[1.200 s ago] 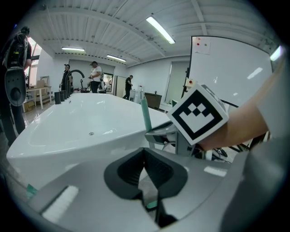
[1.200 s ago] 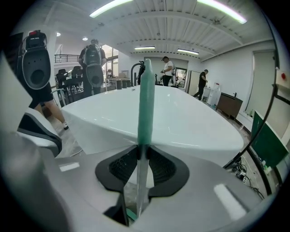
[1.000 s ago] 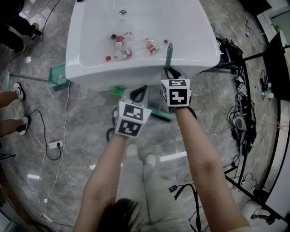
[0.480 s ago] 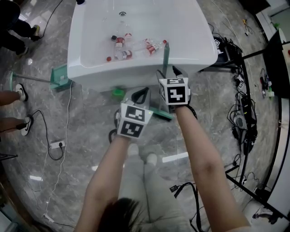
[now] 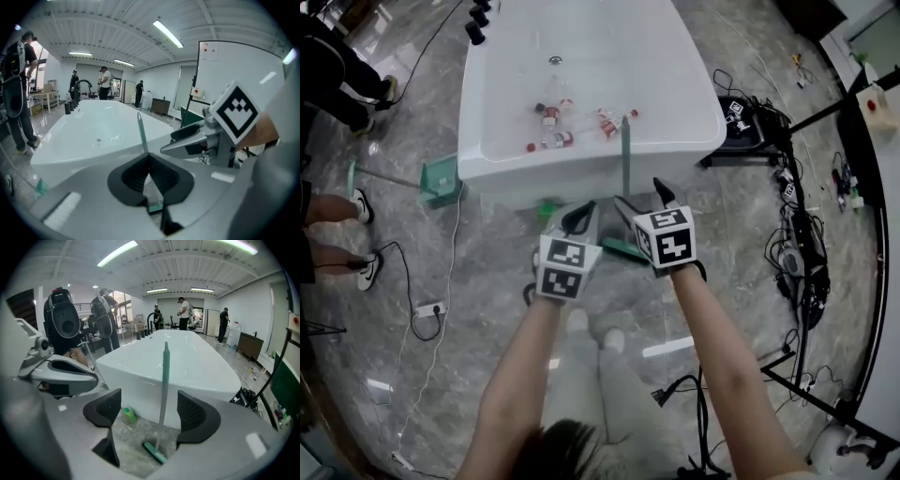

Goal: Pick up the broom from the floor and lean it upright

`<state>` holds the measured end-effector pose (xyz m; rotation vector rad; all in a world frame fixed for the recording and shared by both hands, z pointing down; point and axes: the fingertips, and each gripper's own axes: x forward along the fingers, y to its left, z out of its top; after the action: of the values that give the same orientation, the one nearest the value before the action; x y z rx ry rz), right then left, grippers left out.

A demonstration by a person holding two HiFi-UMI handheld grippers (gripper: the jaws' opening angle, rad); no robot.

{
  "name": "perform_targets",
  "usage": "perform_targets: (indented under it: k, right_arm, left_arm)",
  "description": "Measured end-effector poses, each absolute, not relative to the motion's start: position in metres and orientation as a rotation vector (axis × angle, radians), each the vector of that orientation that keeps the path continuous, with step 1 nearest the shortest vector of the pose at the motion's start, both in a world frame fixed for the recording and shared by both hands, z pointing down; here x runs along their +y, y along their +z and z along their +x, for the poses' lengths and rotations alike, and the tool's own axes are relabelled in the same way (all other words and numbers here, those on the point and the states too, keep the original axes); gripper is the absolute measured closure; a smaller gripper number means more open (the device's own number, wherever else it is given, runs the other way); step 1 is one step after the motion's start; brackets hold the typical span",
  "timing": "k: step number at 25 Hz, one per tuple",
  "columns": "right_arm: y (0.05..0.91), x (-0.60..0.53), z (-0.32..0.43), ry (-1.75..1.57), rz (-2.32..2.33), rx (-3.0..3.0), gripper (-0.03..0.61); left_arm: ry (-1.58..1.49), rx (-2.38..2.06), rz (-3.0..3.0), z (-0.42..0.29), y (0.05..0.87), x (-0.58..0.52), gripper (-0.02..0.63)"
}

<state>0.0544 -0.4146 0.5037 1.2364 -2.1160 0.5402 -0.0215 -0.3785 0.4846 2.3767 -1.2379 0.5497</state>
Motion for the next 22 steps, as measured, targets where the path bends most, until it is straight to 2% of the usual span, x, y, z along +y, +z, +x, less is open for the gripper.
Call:
perform_targets:
  k: [5,9,12,14,22]
  right_arm:
    - [0.457,-0.371,0.046,0.526,1.21,-2.235,0.339]
    - [0.41,-0.345,0.052,0.485,1.255,-2.32,0.416]
    - [0.361,-0.335,0.055,0.342,1.329,-2.382,0.552]
    - [0.332,-0.328,0.051,0.258,1.324,-2.427,0.575]
    - [0.254,-0.3,0.056,0.097,1.305,-2.527,0.577]
  left_arm:
    - [0.465,-1.234,2.421,-0.019,0.444,-0.362,0.615]
    - [0.413,-1.192,2.48,-0.005,0.405,-0.344,0.615]
    - [0.367,-1.197,2.518,-0.002,0.37,-0.337,0.615]
    - [0.332,-1.226,2.546,-0.004,0.346,-0.335,0.615]
    - [0.299,-1.295,2.701,0.005,0.269,-0.317,0.615]
